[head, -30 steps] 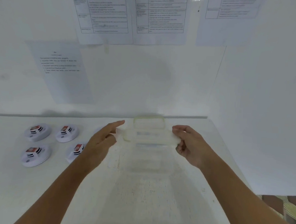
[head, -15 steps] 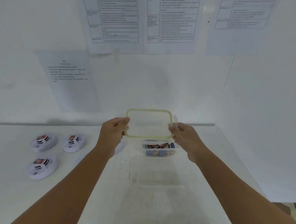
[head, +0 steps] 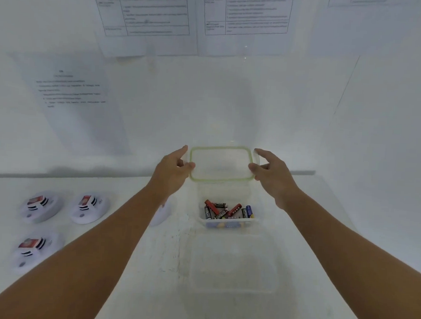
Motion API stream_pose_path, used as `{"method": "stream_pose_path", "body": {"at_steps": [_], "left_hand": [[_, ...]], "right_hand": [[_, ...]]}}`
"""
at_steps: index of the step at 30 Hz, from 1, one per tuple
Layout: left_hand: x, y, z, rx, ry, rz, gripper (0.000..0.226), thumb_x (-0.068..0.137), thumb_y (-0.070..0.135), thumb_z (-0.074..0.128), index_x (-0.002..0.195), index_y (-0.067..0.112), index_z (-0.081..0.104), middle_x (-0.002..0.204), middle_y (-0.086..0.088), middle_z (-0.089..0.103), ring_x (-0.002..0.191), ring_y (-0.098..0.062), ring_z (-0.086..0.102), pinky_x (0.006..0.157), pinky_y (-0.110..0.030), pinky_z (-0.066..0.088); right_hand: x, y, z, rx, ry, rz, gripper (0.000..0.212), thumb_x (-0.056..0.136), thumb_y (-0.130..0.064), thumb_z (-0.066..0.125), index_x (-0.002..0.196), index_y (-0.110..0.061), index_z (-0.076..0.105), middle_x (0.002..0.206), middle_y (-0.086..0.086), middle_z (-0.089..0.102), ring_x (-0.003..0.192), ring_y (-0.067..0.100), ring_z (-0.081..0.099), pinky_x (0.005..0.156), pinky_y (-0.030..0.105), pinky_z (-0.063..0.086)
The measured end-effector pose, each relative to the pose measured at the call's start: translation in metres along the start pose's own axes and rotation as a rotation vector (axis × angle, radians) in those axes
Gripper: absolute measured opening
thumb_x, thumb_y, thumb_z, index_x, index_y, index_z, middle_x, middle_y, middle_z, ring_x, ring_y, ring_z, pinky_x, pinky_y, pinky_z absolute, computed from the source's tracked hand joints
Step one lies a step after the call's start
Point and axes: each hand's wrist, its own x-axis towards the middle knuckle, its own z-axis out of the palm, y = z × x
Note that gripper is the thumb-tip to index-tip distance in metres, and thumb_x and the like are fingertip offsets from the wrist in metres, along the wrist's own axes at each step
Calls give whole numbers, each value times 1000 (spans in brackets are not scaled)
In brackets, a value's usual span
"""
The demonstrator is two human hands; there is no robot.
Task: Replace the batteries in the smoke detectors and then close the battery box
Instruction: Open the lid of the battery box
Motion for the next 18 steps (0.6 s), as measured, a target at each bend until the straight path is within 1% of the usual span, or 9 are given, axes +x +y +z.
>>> {"method": "stream_pose_path", "body": {"at_steps": [2, 3, 5, 7, 10, 12, 13, 15, 18], "left_hand": [[12, -2, 8, 19, 8, 4, 60, 98, 21, 69, 154, 23, 46, 74, 0, 57, 79, -17, 62, 100, -44, 56], [17, -3, 12, 25, 13, 1, 60, 97, 20, 70, 153, 23, 47, 73, 1, 58, 79, -17, 63, 100, -47, 56], [26, -4, 19, 50, 8, -18, 59, 97, 21, 70, 152, 24, 48, 78, -4, 65, 83, -18, 67, 100, -44, 56], [35, -9, 25, 76, 5, -33, 60, 96, 22, 72, 151, 25, 49, 87, -8, 71, 91, -23, 70, 101, -43, 55], [43, -16, 32, 120, -2, -62, 58, 95, 23, 74, 149, 25, 52, 86, -4, 72, 93, -25, 72, 100, -42, 55], [44, -21, 35, 138, -13, -83, 57, 94, 23, 75, 148, 24, 55, 87, -7, 72, 89, -24, 72, 94, -37, 56], [45, -24, 36, 149, -23, -90, 57, 93, 22, 76, 146, 22, 56, 88, -10, 73, 85, -22, 72, 87, -32, 56], [45, -29, 37, 182, -46, -110, 56, 92, 22, 77, 145, 20, 57, 86, -12, 73, 75, -14, 67, 73, -23, 50], [45, -34, 37, 254, -71, -140, 57, 92, 23, 78, 144, 21, 57, 84, -10, 72, 71, -8, 65, 63, -14, 43]], "right_hand": [[19, 7, -3, -10, -28, -1, 46, 97, -30, 68, 139, -41, 54, 106, 9, 69, 100, 21, 69, 78, 29, 45], [27, 10, -5, -13, -42, 0, 45, 97, -27, 69, 138, -39, 54, 106, 10, 69, 96, 21, 70, 75, 27, 45], [43, 16, -8, -32, -69, 5, 44, 96, -24, 70, 135, -36, 55, 104, 11, 69, 91, 19, 71, 72, 26, 46], [56, 23, -9, -45, -98, 9, 42, 95, -24, 72, 131, -37, 55, 100, 10, 68, 92, 20, 70, 71, 26, 47], [68, 35, -7, -81, -124, 16, 42, 94, -24, 74, 130, -36, 56, 88, 3, 63, 92, 18, 64, 70, 26, 45], [72, 43, -6, -101, -141, 14, 42, 93, -24, 74, 129, -34, 56, 82, 0, 58, 83, 15, 60, 69, 26, 45], [74, 46, -5, -108, -149, 16, 41, 93, -24, 74, 129, -33, 56, 81, -2, 56, 79, 14, 58, 68, 26, 44], [75, 53, -4, -120, -167, 24, 40, 93, -24, 74, 129, -31, 57, 79, -3, 55, 77, 12, 56, 67, 26, 43], [74, 59, -2, -169, -190, 21, 39, 93, -25, 75, 127, -30, 57, 79, -3, 56, 78, 11, 57, 66, 25, 43]]}}
